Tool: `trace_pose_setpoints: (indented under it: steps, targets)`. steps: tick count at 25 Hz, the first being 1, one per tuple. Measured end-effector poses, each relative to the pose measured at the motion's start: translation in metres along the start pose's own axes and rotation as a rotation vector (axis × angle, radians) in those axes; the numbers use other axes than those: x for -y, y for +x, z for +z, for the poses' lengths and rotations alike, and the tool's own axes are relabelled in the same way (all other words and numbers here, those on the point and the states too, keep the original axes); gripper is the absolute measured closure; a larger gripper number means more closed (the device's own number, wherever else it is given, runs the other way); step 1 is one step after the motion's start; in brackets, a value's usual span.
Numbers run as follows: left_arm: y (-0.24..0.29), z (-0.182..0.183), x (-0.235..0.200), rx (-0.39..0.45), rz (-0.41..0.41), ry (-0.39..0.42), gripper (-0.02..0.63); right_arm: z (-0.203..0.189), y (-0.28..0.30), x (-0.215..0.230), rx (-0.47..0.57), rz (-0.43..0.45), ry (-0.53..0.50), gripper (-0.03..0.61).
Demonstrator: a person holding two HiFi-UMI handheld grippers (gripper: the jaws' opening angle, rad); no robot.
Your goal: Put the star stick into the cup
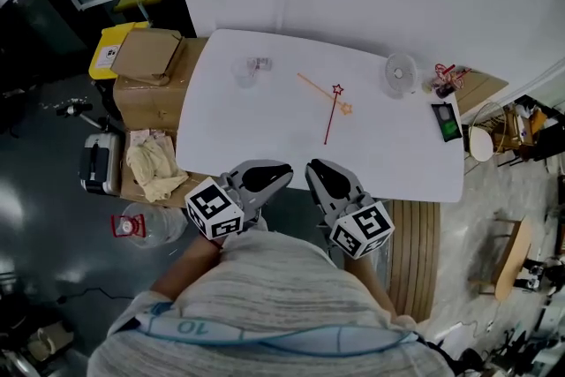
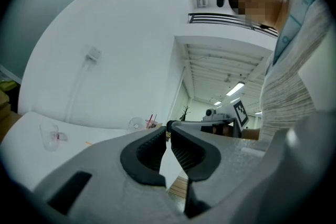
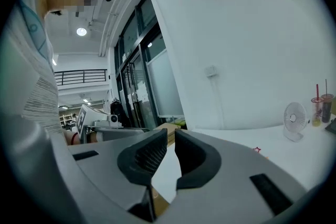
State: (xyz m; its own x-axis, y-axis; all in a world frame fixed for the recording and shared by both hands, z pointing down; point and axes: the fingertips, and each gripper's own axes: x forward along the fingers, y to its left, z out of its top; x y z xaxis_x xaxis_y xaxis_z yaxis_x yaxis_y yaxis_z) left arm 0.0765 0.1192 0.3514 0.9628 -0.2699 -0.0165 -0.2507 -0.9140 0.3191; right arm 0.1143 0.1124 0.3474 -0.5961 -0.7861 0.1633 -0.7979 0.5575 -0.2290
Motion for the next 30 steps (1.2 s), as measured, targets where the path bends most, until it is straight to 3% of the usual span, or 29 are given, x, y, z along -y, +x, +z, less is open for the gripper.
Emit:
trace_pose_setpoints:
  steps: [12,24,30]
  targets:
    - [-0.018,0.030,-0.105,0.012,-0.039,-0.032,0.577,0.016,0.104,0.012,-0.062,-0.034,-0.081,0.568]
    - [-0.009,0.024,-0.144,-0.025,-0.042,-0.006,0.577,0.003,0.132,0.051,-0.153,-0.047,-0.114,0.563]
    - [0.012,0.014,-0.170,-0.075,-0.020,0.010,0.577,-0.005,0.140,0.089,-0.216,-0.035,-0.151,0.507]
